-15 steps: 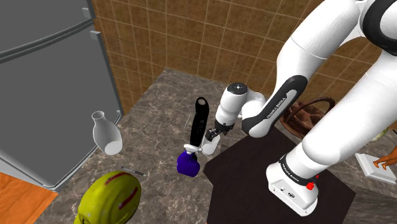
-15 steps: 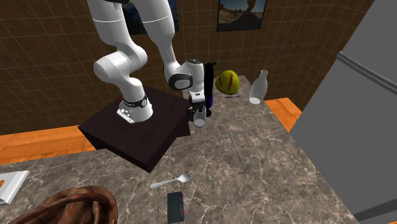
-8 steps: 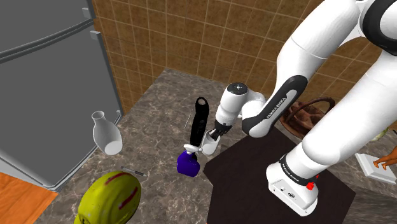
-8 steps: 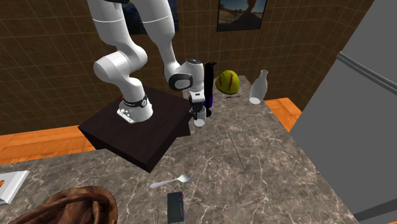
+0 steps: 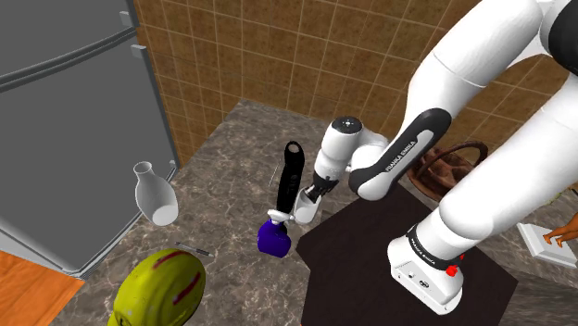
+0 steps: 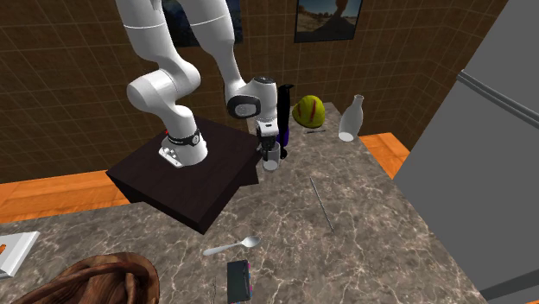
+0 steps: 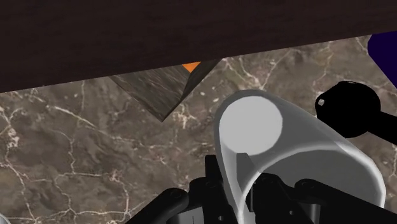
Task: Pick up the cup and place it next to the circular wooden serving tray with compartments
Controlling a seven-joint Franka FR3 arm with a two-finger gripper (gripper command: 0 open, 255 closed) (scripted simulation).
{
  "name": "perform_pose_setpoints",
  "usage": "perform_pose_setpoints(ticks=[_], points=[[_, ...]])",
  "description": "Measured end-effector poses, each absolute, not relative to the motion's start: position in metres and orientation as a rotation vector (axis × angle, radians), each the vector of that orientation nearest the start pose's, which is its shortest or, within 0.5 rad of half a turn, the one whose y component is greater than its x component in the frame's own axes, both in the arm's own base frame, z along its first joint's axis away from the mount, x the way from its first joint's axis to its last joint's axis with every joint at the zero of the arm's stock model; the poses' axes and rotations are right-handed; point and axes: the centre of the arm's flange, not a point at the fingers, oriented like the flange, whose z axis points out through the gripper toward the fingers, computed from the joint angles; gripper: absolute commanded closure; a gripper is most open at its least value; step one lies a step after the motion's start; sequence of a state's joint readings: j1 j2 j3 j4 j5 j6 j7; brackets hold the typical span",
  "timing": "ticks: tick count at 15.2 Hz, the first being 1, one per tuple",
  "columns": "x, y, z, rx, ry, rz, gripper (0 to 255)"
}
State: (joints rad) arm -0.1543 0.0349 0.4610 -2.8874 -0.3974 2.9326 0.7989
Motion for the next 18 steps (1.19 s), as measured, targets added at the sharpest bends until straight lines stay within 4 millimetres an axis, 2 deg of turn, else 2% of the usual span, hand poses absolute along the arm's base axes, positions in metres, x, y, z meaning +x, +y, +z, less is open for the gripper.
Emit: perform_pose_setpoints(ticks=[18], points=[[0.318,0.127,0.276,-3.185,0.174,-0.079,255]])
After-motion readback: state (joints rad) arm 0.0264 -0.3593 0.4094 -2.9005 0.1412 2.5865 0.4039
